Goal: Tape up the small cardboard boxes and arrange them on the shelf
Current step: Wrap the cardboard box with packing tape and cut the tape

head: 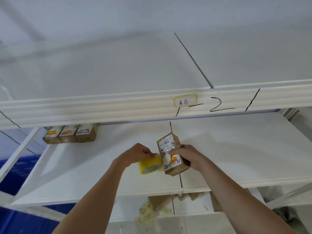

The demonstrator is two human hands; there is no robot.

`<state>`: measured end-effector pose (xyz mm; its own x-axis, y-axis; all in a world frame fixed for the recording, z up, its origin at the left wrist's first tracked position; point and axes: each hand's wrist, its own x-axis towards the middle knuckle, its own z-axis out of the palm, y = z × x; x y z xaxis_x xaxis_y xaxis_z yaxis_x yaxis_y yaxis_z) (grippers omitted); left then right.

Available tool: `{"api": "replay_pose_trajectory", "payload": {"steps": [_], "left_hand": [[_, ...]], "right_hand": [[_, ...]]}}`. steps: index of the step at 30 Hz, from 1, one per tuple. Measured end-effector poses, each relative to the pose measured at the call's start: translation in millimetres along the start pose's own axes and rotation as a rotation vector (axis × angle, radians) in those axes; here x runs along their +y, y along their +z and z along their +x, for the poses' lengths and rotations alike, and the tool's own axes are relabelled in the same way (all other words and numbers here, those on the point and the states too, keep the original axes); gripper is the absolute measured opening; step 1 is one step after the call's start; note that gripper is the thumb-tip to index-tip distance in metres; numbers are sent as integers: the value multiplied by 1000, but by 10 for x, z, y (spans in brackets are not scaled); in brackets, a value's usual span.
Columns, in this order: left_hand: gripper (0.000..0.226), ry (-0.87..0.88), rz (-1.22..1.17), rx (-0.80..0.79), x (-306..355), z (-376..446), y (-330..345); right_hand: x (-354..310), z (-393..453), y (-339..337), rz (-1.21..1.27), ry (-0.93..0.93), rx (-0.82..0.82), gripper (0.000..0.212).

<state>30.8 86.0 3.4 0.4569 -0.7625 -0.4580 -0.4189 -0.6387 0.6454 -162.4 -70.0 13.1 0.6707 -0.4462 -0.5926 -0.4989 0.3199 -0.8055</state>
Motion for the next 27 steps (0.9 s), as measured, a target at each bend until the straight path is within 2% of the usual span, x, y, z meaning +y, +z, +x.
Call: {"api": "replay_pose_trajectory", "payload": {"steps": [3, 9, 13, 20, 24, 27], "left_hand": [[25, 23, -77, -51, -29, -57, -15], [45, 39, -105, -108, -1, -73, 51], [45, 81, -96, -143, -25, -83, 64], [46, 61, -57, -68, -29, -6, 77], [53, 34, 92, 33, -62, 33, 48], [56, 9, 99, 72, -142, 30, 44]], "right_hand": [[21, -19, -56, 23, 5, 1, 42], [16, -35, -136, -13, -9, 16, 41], [39, -54, -198, -10, -14, 23, 40], [156, -61, -184, -80, -7, 34, 39], [198, -77, -208, -23, -6, 13, 41], [154, -89, -224, 30, -19, -14, 43]]}}
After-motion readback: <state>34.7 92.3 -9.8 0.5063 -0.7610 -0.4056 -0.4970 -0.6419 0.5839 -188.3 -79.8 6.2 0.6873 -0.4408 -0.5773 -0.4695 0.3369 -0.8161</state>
